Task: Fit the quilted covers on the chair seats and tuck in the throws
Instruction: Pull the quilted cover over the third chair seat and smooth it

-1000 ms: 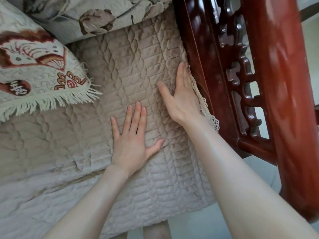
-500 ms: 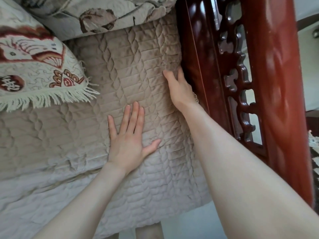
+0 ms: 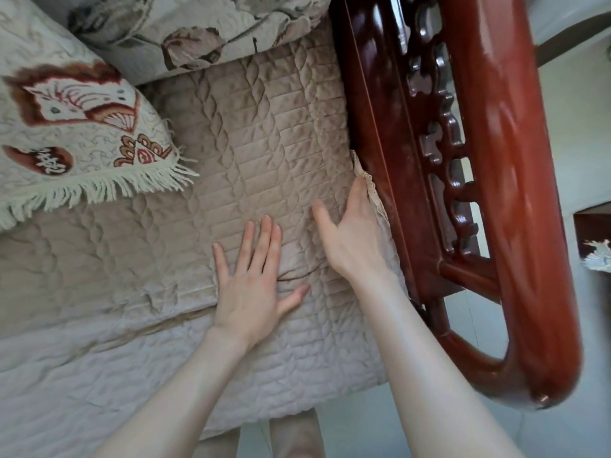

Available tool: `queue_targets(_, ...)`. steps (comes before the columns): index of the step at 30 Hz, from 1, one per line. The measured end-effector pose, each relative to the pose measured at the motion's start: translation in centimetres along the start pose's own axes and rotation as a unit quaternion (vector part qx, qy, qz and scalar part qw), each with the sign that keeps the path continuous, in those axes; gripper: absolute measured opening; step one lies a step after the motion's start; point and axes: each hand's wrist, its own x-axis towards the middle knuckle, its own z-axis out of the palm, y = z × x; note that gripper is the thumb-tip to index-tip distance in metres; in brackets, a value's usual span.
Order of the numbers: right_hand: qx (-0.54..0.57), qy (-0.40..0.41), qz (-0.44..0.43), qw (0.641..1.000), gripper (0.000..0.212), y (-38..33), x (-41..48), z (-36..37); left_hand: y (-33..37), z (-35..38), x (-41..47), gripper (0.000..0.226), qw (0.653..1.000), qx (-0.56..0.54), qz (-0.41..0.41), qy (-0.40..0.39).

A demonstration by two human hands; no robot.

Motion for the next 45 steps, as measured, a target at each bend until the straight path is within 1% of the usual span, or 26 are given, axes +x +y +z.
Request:
queue_targets(3,-0.011,-0.015,0.014,1.000,0.085,-0.2,0.8,-0.3,0.1,-0.1,0.2,0.098,1.000,0.002,-0.002,0.000)
queue_targets(8,-0.016,-0.041,0.035,0.998,0.080,-0.1,1.8,-1.2,0.1,-0.2,0.6,0.099,1.000,-0.002,-0.005,-0.008)
queue_targets(12,-0.019,-0.034,0.026,0.999,0.079,-0.2,1.8,-1.1,0.0,0.0,0.8,0.100,1.000,-0.001,-0.014,-0.006)
queue_targets(14,-0.020,-0.007,-0.018,1.000,0.076,0.0,0.3,-1.4,0.0,-0.2,0.6,0.100,1.000,-0.006,-0.018,-0.002)
queue_targets(16,-0.073,0.016,-0.092,0.993,0.075,1.1,-2.1,-1.4,0.2,-0.3,0.4,0.100,1.000,-0.001,-0.019,0.010)
queue_targets(18,-0.103,0.011,-0.115,0.988,0.078,2.9,-3.8,-1.3,0.7,-0.1,-0.2,0.097,0.999,0.003,-0.012,0.032)
queue_targets(21,-0.066,-0.016,-0.097,0.993,0.084,4.3,-3.6,-0.2,1.2,0.5,-1.2,0.092,0.997,0.013,0.007,0.076)
queue_targets(23,-0.056,-0.008,-0.082,0.995,0.088,4.5,-2.9,0.9,1.6,1.0,-1.7,0.091,0.995,0.019,0.032,0.093)
queue_targets(26,-0.035,0.007,-0.075,0.997,0.090,4.8,-2.5,2.0,1.8,1.7,-1.6,0.091,0.994,0.020,0.048,0.094)
queue_targets(32,0.059,0.020,-0.042,0.997,0.084,6.0,0.1,2.8,1.6,2.7,-0.6,0.095,0.994,0.023,0.048,0.096)
queue_targets(38,0.073,0.019,0.046,0.996,0.079,6.6,2.8,3.5,1.4,3.9,0.0,0.097,0.992,0.022,0.042,0.113)
queue_targets(39,0.070,0.030,0.037,0.996,0.080,6.6,2.5,3.7,1.3,4.0,-0.2,0.097,0.992,0.020,0.045,0.115)
queue_targets(42,0.054,0.083,-0.036,0.994,0.085,6.7,0.6,4.0,1.2,3.9,-0.5,0.097,0.993,0.019,0.046,0.110)
queue_targets(45,0.021,0.099,-0.091,0.991,0.090,7.0,-0.9,3.8,1.0,4.0,-0.5,0.098,0.993,0.018,0.042,0.105)
